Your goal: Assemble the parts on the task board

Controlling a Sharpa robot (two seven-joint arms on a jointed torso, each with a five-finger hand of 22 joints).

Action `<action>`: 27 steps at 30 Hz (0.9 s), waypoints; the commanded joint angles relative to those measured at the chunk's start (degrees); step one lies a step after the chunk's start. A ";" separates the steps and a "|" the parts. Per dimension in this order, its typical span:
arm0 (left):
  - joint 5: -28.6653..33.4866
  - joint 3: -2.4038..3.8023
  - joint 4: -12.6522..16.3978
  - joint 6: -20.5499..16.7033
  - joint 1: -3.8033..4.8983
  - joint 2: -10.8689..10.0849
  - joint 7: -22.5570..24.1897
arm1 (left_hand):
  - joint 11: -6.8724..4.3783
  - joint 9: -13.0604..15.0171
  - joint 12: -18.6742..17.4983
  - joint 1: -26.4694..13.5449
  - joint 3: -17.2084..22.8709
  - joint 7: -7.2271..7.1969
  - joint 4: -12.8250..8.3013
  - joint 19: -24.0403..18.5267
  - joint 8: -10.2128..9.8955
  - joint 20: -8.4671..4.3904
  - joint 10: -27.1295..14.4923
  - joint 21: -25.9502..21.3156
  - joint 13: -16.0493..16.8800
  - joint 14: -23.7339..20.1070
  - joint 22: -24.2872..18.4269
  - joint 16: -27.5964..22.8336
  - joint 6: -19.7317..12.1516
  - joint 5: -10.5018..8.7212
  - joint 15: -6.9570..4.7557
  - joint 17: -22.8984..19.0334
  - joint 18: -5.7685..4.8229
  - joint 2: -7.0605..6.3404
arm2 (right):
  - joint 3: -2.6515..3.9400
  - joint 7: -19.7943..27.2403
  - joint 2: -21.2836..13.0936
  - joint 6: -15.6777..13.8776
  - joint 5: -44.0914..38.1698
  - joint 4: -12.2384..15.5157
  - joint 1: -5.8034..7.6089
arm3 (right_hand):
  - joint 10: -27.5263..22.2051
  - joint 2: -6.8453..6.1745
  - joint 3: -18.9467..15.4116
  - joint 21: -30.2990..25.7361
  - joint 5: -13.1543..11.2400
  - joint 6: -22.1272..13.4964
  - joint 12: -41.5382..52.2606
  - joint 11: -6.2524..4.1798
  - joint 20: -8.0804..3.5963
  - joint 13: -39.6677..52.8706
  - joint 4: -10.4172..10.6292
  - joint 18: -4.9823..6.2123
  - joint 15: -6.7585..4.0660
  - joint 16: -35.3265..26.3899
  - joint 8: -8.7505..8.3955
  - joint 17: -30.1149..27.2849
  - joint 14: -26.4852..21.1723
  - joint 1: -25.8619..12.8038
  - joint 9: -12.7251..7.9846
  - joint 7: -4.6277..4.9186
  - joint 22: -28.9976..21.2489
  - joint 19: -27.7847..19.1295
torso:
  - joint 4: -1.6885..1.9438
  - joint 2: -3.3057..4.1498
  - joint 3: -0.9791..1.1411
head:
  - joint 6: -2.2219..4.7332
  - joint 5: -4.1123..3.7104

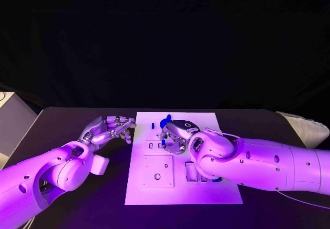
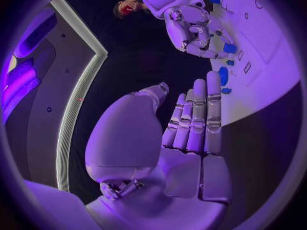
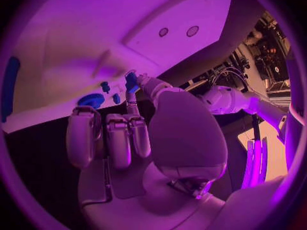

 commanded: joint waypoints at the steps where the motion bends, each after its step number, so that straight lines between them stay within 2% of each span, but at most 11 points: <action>1: -0.13 0.05 0.10 1.02 0.01 0.07 0.20 | 0.06 0.09 -0.10 -0.54 0.15 0.02 -0.24 -0.48 0.14 0.11 -0.20 0.21 -0.05 -0.34 0.06 0.32 -0.15 0.16 0.11 0.07 0.28 0.05 | -0.01 -2.75 0.23 0.01 -3.04 0.21 -0.45 | 5.97 -0.18 0.07 0.35 0.14 0.25 0.20 -0.30 -0.38 15.10 -0.16 -0.90 -0.29 0.23 0.85 15.07 5.86 0.01 1.34 -0.36 1.09 2.87 | -0.06 0.02 0.12 | -0.33 0.12; 5: -0.13 0.05 0.07 1.07 0.01 0.09 0.19 | 0.06 0.09 -0.10 -0.54 0.15 0.02 -0.24 -0.48 0.14 0.11 -0.20 0.21 -0.05 -0.34 0.06 0.32 -0.15 0.16 0.11 0.07 0.28 0.05 | -0.02 -3.24 0.45 -0.16 -3.62 0.27 -0.82 | 5.97 -0.23 0.06 0.39 0.14 0.23 0.20 -0.29 -0.37 15.10 -0.16 -0.91 -0.28 0.23 0.88 15.07 5.86 -0.05 1.35 -0.35 1.14 2.88 | -0.11 -0.04 0.06 | -0.49 0.18; 10: -0.13 0.05 0.00 1.12 0.01 0.11 0.16 | 0.07 0.10 -0.08 -0.52 0.16 0.02 -0.28 -0.62 0.15 0.13 -0.21 0.38 -0.06 -0.37 0.16 0.35 -0.16 0.16 0.12 0.05 0.29 0.05 | -0.02 -3.67 0.54 -0.06 -4.15 0.28 -1.01 | 5.97 -0.29 0.03 0.42 0.13 0.21 0.20 -0.27 -0.36 15.10 -0.15 -0.92 -0.27 0.23 0.90 15.07 5.86 -0.12 1.36 -0.34 1.19 2.90 | -0.13 -0.03 0.10 | -0.72 0.20; 27: -0.13 0.05 -0.10 1.30 0.00 0.10 0.06 | 0.07 0.10 -0.08 -0.52 0.16 0.02 -0.28 -0.62 0.15 0.13 -0.21 0.38 -0.06 -0.37 0.16 0.35 -0.16 0.16 0.12 0.05 0.29 0.05 | -0.03 -4.92 0.68 -0.11 -6.70 0.26 -1.17 | 5.97 -0.45 -0.01 0.48 0.05 0.11 0.20 -0.24 -0.34 15.10 -0.13 -0.94 -0.23 0.23 0.97 15.07 5.86 -0.35 1.39 -0.31 1.27 2.93 | -0.13 -0.04 0.04 | -0.78 0.10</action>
